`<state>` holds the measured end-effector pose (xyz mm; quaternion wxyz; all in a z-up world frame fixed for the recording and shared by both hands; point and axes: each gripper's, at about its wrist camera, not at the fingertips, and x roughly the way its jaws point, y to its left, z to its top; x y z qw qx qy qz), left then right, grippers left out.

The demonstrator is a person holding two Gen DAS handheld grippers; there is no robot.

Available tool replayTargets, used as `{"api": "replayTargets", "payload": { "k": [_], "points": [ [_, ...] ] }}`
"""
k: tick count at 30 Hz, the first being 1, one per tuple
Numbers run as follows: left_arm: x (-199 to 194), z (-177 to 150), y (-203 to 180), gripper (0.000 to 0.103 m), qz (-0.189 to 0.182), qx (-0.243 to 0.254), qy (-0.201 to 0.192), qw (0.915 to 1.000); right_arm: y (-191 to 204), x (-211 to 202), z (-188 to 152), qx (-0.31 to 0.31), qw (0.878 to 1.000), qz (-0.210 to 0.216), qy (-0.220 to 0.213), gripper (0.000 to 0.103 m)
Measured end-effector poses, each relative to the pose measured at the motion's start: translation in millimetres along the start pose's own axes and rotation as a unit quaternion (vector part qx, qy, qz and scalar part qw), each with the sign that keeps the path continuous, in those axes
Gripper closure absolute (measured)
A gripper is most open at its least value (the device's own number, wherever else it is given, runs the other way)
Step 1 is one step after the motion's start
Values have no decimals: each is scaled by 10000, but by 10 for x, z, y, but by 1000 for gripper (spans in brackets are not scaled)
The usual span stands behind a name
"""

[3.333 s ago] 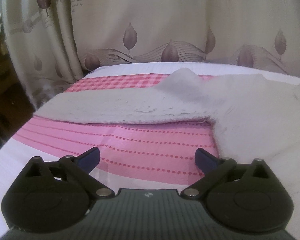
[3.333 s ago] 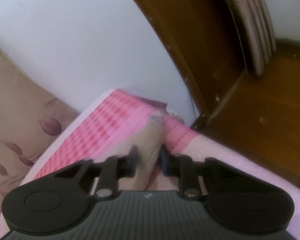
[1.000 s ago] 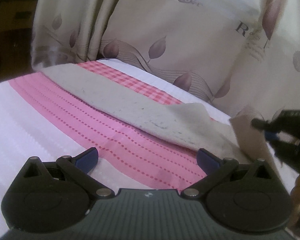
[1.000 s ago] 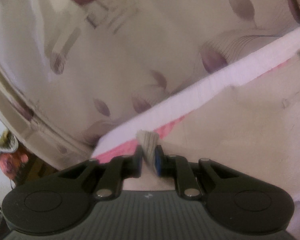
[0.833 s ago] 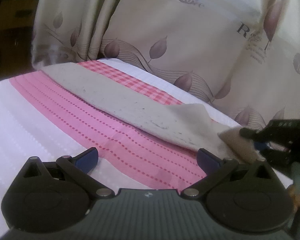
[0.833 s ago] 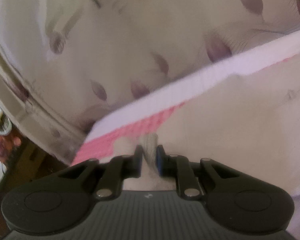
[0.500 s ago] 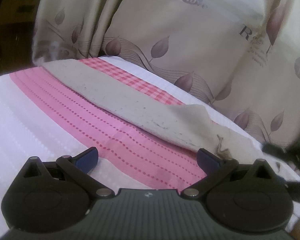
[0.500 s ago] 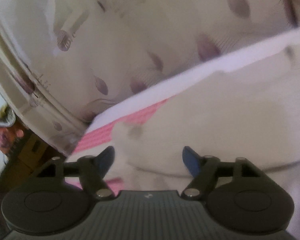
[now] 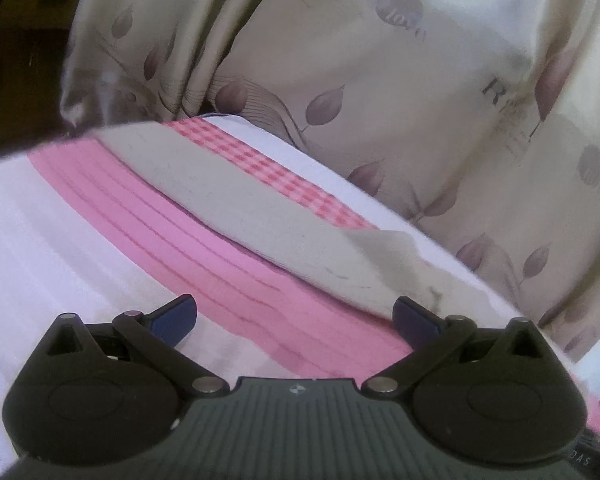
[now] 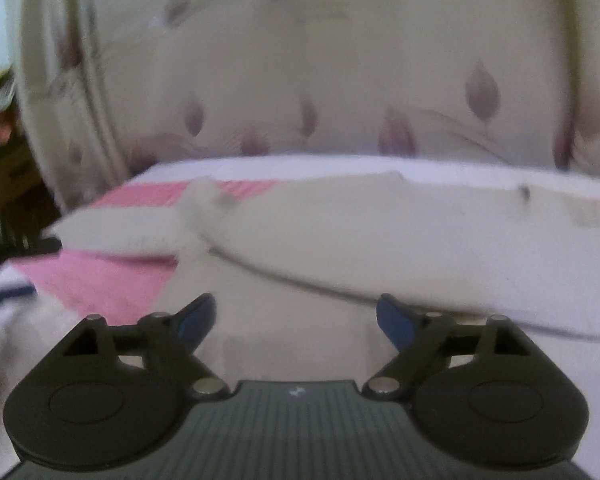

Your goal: Fold small clothes

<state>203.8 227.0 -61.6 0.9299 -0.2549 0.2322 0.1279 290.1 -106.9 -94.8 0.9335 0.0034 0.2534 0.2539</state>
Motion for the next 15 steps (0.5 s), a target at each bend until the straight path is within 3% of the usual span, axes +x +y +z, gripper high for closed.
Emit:
{"api": "replayTargets", "payload": {
  "k": [3, 8, 12, 15],
  "points": [
    [-44, 258, 273, 0, 27, 56, 147, 9999, 155, 21, -27, -489, 9988, -18, 23, 10],
    [-29, 882, 962, 2, 169, -602, 146, 9979, 153, 57, -2, -467, 9989, -4, 8, 9],
    [191, 1389, 1588, 19, 221, -1310, 402, 9903, 136, 73, -17, -390, 9992, 8, 20, 9],
    [455, 1577, 2006, 19, 166, -1940, 859, 9771, 164, 77, -24, -465, 9989, -16, 29, 9]
  ]
}}
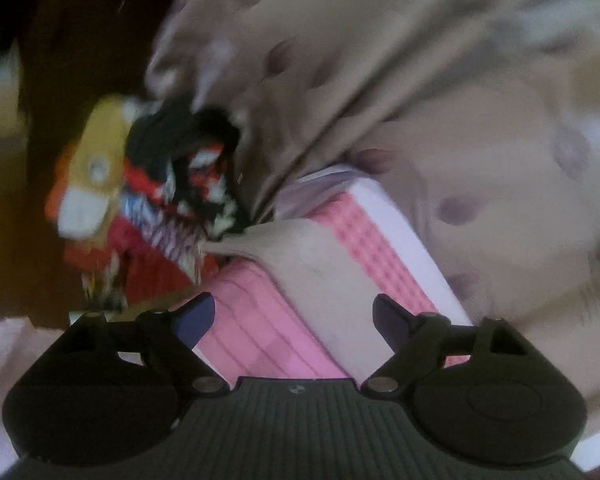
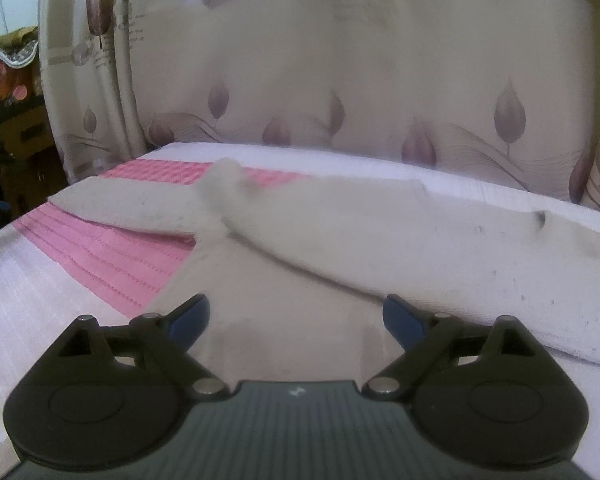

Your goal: Fold small clothes

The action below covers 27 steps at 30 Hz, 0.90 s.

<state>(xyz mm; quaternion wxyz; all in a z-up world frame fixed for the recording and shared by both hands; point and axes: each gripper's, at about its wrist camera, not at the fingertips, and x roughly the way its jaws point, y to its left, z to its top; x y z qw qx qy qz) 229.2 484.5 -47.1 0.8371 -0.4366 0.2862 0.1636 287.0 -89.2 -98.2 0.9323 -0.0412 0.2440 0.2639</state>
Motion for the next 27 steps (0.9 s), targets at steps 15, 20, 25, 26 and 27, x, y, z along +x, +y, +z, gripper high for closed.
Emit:
{"api": "replayTargets", "payload": {
  "k": [15, 20, 25, 26, 27],
  "points": [
    [840, 287, 608, 86, -705, -1798, 397, 9804, 53, 34, -14, -86, 9999, -140, 39, 8],
    [413, 280, 33, 98, -689, -971, -488, 9917, 18, 32, -20, 16, 10000, -88, -15, 8],
    [-92, 178, -766, 98, -1139, -157, -904, 9892, -40, 7, -23, 162, 9998, -51, -139, 8],
    [-173, 145, -935, 98, -1212, -18, -944, 9881, -64, -3, -22, 234, 9996, -40, -179, 8],
    [-267, 101, -1137, 98, -1309, 149, -986, 9864, -102, -17, -25, 344, 9991, -22, -235, 8]
  ]
}}
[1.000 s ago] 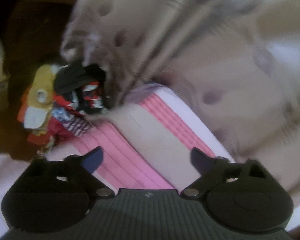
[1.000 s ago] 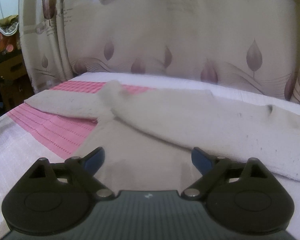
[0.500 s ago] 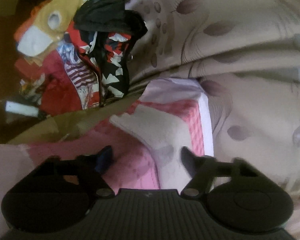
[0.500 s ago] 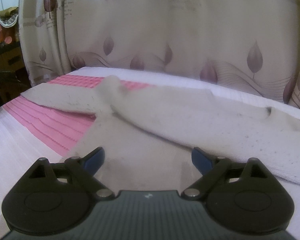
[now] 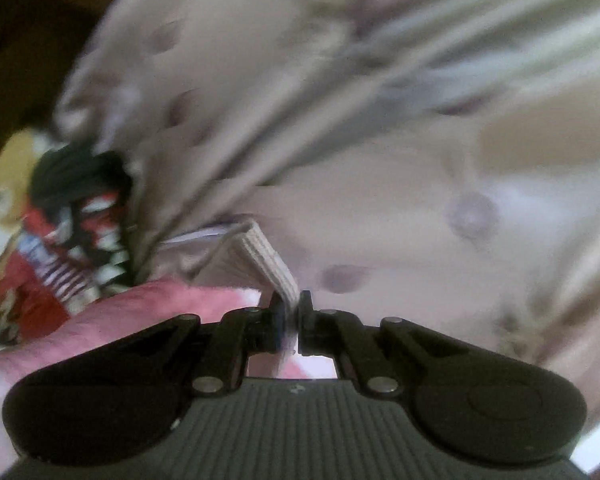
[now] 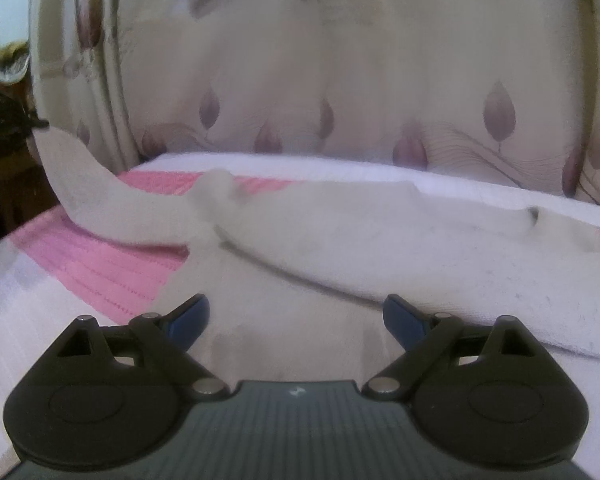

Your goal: Fold small clothes

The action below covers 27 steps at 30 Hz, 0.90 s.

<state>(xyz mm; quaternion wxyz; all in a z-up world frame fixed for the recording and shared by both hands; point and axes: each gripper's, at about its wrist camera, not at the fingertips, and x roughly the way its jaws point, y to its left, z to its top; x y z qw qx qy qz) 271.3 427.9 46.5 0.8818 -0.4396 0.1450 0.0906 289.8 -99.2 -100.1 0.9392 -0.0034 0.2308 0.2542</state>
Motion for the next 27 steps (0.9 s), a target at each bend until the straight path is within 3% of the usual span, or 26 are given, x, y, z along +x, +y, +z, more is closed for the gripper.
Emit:
{"api": "replayTargets", "payload": {
  "k": [6, 10, 14, 20, 27],
  "points": [
    [-122, -399, -1215, 98, -572, 843, 43, 9948, -351, -85, 17, 1061, 9937, 209, -291, 8],
    [-69, -835, -1894, 98, -985, 1078, 404, 9885, -593, -337, -35, 1869, 9799, 454, -533, 8],
    [65, -1374, -2465, 98, -1392, 1266, 826, 9787, -767, -626, -100, 2124, 9743, 536, -526, 8],
    [422, -2330, -3076, 98, -1728, 1534, 1553, 9605, -1235, -1144, -258, 2470, 9647, 498, -766, 8],
    [940, -3480, -3240, 98, -1701, 1709, 2391, 9406, -1846, -1472, -540, 2875, 9532, 119, -928, 8]
  ]
}}
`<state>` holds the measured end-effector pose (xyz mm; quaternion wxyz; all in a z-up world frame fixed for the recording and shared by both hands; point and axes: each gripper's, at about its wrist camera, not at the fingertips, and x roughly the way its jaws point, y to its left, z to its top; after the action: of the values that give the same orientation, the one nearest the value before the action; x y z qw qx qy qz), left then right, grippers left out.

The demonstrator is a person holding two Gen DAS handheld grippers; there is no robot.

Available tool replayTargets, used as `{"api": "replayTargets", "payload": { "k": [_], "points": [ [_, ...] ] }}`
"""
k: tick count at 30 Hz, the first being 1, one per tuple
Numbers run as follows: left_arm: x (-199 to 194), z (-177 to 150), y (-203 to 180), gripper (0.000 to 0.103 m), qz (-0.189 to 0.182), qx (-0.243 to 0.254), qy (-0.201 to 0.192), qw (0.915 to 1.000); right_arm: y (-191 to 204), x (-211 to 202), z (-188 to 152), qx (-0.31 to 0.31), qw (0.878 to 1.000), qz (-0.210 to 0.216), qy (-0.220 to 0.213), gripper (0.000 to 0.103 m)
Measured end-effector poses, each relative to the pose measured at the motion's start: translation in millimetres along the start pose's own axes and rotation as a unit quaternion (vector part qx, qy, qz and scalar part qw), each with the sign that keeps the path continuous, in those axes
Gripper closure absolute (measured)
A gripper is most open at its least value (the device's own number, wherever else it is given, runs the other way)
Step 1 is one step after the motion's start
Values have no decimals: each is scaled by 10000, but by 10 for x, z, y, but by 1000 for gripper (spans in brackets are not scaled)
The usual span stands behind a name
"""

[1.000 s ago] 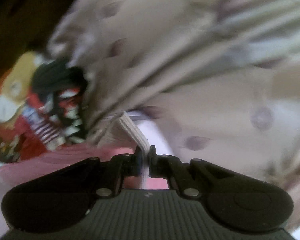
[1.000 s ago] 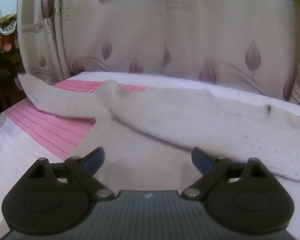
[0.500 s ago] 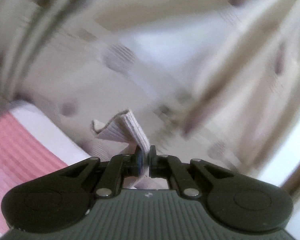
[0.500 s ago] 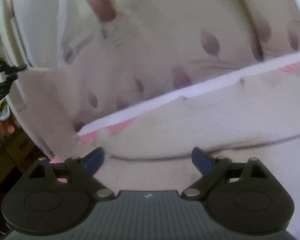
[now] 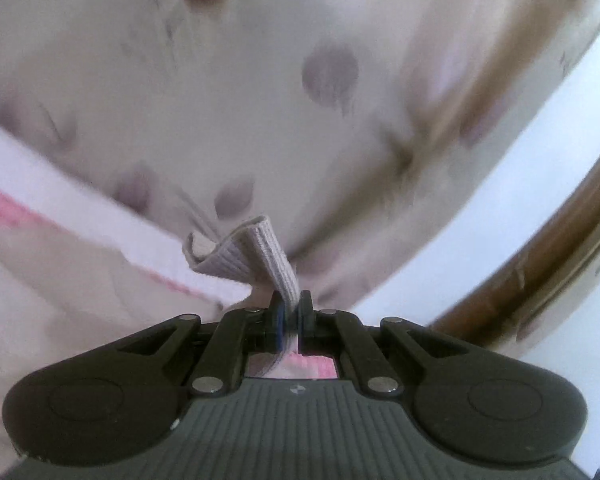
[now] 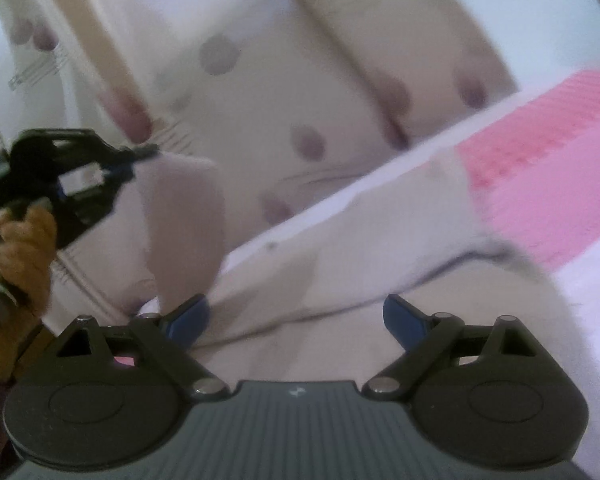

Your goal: Fold small clothes

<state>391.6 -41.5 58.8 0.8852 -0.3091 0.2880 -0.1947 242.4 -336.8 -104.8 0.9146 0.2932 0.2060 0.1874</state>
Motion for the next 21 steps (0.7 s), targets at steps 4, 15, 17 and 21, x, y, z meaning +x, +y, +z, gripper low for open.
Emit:
{"api": "replayTargets", "payload": {
  "k": [4, 15, 17, 21],
  "points": [
    [518, -379, -31, 98, 49, 128, 353, 9993, -227, -32, -5, 200, 9998, -44, 56, 8],
    [1058, -883, 69, 24, -540, 341, 639, 9959, -388, -83, 7, 428, 9988, 208, 128, 8],
    [870, -865, 70, 13, -537, 460, 294, 9971, -407, -98, 15, 468, 9985, 249, 123, 8],
    [291, -878, 244, 2, -217, 858, -203, 9959, -421, -118, 104, 315, 9991, 250, 115, 8]
  ]
}}
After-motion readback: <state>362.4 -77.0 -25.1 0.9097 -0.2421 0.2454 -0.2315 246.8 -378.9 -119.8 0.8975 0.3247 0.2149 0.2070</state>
